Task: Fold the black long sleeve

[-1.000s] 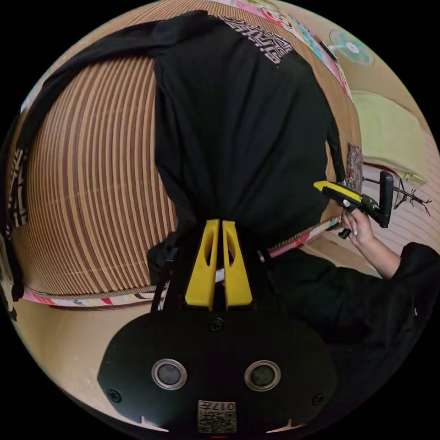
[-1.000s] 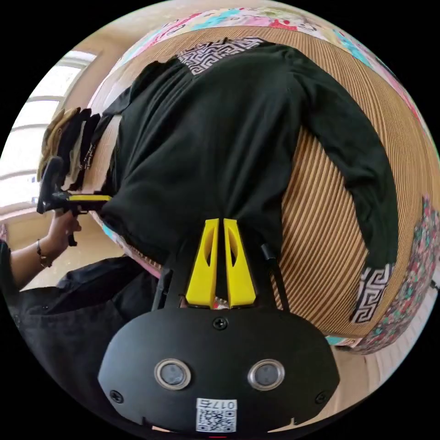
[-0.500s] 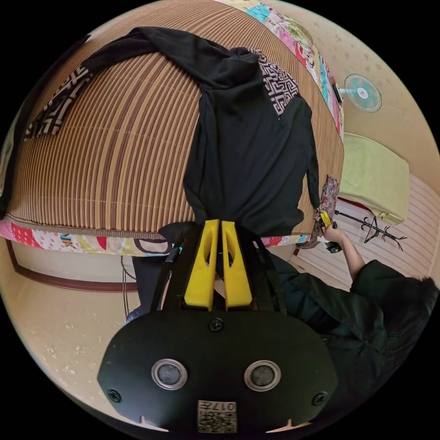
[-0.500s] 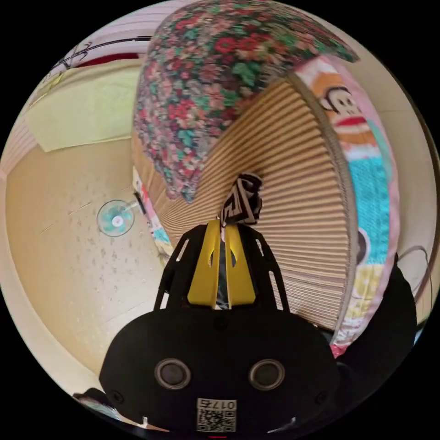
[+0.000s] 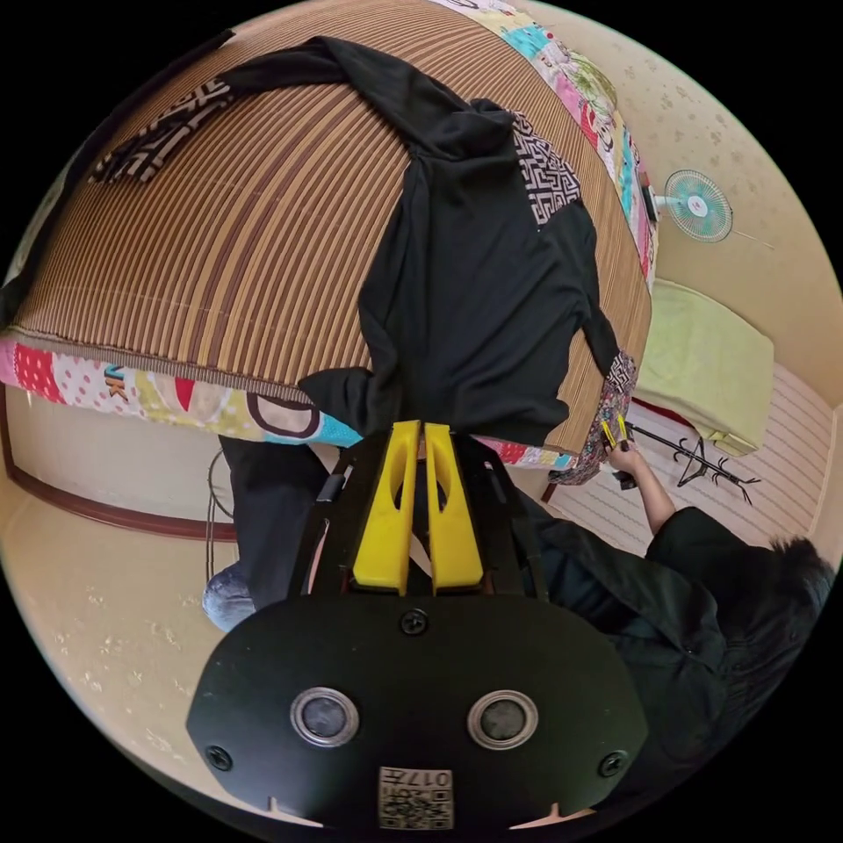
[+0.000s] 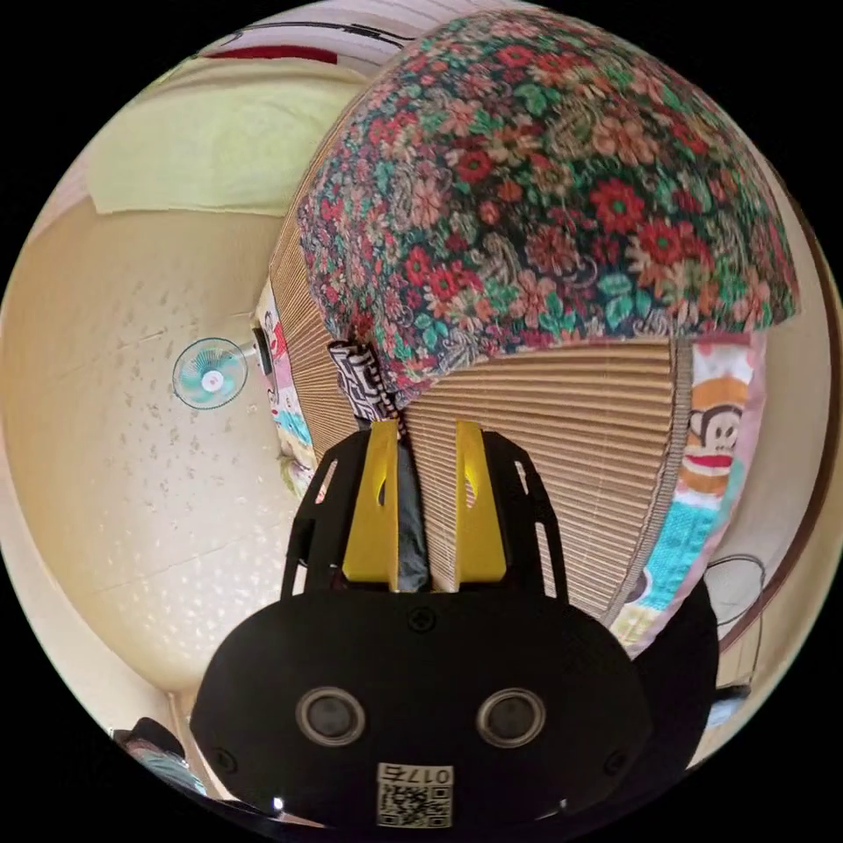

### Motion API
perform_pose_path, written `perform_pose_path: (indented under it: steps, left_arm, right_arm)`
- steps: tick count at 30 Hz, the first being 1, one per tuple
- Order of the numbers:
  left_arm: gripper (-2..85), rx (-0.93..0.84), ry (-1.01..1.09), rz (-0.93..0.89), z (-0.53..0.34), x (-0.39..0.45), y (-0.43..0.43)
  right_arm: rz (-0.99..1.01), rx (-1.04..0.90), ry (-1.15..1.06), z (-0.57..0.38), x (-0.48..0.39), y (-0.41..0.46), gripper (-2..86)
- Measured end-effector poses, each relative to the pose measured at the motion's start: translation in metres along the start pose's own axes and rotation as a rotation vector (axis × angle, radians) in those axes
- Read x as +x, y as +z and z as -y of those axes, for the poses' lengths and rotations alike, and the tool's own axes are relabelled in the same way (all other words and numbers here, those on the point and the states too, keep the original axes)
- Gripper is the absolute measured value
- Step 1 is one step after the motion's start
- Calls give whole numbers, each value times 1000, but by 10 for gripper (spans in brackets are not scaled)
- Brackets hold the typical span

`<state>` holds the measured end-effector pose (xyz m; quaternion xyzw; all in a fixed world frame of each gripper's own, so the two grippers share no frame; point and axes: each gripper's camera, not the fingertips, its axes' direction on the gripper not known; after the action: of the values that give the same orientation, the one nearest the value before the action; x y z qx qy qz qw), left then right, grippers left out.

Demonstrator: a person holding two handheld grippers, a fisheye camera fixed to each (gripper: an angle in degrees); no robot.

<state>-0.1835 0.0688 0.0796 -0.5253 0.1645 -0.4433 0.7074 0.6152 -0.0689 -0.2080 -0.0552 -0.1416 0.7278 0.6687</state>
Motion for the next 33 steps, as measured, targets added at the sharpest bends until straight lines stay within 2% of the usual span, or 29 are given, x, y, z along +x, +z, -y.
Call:
perform_pose_path:
  steps: [4, 9, 11, 14, 16, 19, 23, 24, 25, 26, 28, 33]
  left_arm:
    - [-7, -18, -28, 10, -11, -8, -19]
    - [-7, 9, -66, 0, -24, -18, -48]
    - [-7, 20, -93, -5, -31, -25, -62]
    - [-6, 65, -139, -59, -41, -36, -82]
    - [-6, 109, -170, -88, -47, -42, -95]
    - [-4, 170, -221, -135, -53, -54, -112]
    - [8, 246, -252, -214, -56, -68, -133]
    - [12, 257, -252, -221, -56, -70, -137]
    - [21, 279, -254, -232, -57, -73, -145]
    - [32, 303, -258, -246, -58, -78, -153]
    - [47, 344, -257, -254, -58, -86, -171]
    - [64, 486, -155, -101, -42, -95, -254]
  right_arm:
    - [101, -11, -39, 4, -7, 54, 114]
    - [-14, -79, -108, 28, -48, 110, 73]
    - [-14, -26, -196, 21, -83, 109, 47]
    - [-65, -52, -640, -30, -186, 110, 29]
    - [-117, -73, -1006, -124, -259, 117, 25]
    - [9, -112, -1263, -257, -288, 136, 26]
    - [81, -336, -1348, -390, -245, 213, 30]
    - [8, -466, -1368, -427, -212, 254, 32]
    - [-145, -594, -1394, -460, -168, 299, 33]
    - [-242, -661, -1397, -473, -142, 320, 33]
    - [-579, -873, -1305, -498, -47, 366, 33]
    - [-659, -951, -1357, -504, 25, 303, 27]
